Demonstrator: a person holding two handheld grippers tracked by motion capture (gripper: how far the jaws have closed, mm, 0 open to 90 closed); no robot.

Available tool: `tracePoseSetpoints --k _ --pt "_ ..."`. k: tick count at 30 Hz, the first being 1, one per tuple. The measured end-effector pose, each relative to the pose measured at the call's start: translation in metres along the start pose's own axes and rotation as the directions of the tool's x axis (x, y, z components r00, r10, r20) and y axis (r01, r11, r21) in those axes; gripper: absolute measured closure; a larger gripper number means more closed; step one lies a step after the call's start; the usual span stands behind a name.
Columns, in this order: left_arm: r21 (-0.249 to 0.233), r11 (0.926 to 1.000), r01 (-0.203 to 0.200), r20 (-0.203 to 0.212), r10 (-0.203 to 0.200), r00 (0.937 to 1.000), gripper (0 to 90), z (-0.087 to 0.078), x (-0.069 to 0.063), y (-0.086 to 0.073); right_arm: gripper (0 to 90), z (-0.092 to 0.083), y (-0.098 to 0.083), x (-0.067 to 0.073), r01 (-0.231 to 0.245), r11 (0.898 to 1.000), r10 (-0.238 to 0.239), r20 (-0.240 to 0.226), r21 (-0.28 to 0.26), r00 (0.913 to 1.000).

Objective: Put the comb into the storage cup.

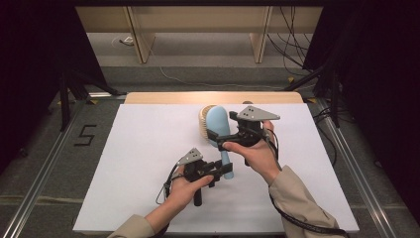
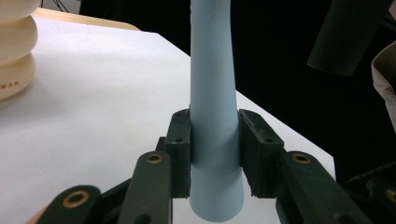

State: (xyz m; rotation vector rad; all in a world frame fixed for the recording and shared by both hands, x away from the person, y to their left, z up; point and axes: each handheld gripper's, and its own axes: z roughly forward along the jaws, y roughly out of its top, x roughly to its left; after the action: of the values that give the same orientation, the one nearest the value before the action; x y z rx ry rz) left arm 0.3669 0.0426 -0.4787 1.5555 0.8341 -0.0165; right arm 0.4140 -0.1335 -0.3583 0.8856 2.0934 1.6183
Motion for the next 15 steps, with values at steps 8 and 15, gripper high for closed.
tracePoseSetpoints --k 8,15 --pt "0.001 1.0 0.0 0.01 0.0 1.0 66.1 0.0017 -0.0036 -0.0021 0.2 0.0036 0.0026 -0.0033 -0.013 1.0 0.013 0.0 0.0 0.9999" --pt "0.013 0.9997 -0.019 0.013 0.018 0.9997 66.1 0.0026 -0.0058 -0.0035 0.2 0.0036 0.0065 -0.0045 -0.008 1.0 0.008 0.0 -0.005 1.0"
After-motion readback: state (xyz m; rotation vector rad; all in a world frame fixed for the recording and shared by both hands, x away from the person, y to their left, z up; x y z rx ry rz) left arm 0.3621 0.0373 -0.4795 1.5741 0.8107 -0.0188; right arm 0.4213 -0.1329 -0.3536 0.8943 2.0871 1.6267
